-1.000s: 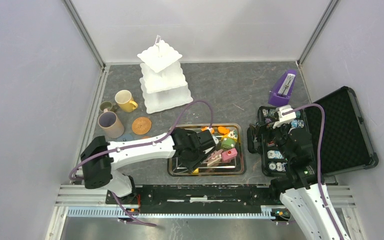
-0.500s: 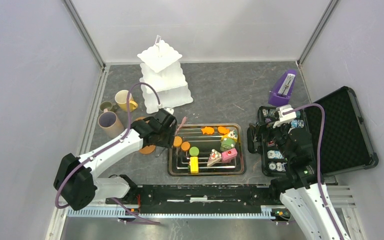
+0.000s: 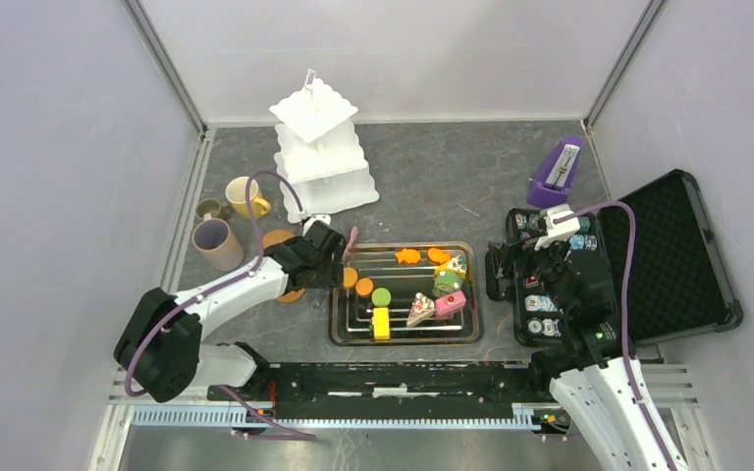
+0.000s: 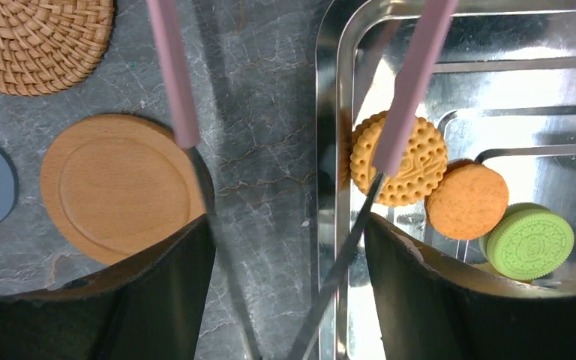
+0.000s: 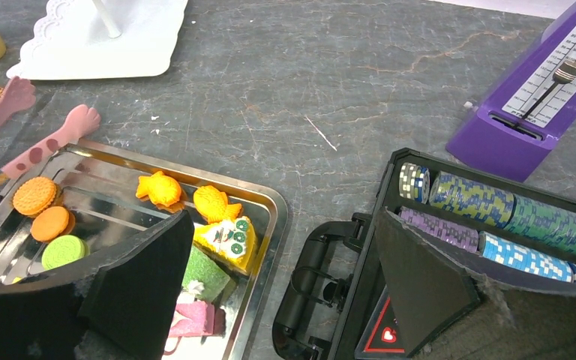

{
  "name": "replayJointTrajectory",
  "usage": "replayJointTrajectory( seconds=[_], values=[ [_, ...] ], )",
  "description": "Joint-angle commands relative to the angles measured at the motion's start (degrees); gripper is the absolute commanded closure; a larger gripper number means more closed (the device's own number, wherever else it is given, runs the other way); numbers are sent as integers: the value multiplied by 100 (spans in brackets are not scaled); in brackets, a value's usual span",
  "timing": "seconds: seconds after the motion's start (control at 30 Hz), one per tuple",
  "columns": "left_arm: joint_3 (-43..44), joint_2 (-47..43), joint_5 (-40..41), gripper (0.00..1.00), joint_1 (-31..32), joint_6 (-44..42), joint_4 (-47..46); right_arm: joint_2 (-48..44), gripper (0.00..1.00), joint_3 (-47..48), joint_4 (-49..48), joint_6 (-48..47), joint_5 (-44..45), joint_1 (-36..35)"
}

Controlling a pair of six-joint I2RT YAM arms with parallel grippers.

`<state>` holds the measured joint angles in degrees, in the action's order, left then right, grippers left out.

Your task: Serve the afternoon tea

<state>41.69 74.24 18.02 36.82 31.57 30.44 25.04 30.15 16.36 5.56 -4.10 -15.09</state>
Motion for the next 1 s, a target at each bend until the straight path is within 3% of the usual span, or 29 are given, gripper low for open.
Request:
replayJointTrajectory(
  seconds=[0.0, 0.17, 0.27, 0.53, 0.97],
  values=[
    [-193, -19, 280, 21, -17, 310, -741, 21, 2, 39, -234, 17, -38, 23],
    [-374, 36, 380, 13, -17, 299, -1082, 64, 2, 18, -264, 24, -53, 24],
    [-430, 46, 536, 0, -17, 279, -1228, 100, 2, 0, -282, 25, -88, 22],
    [-436, -55, 927, 0, -103, 439, -1372, 189, 2, -14, -377, 58, -197, 25],
    [-257, 551, 194, 0, -640, 466, -1578, 141, 2, -18, -328, 23, -186, 24]
  ],
)
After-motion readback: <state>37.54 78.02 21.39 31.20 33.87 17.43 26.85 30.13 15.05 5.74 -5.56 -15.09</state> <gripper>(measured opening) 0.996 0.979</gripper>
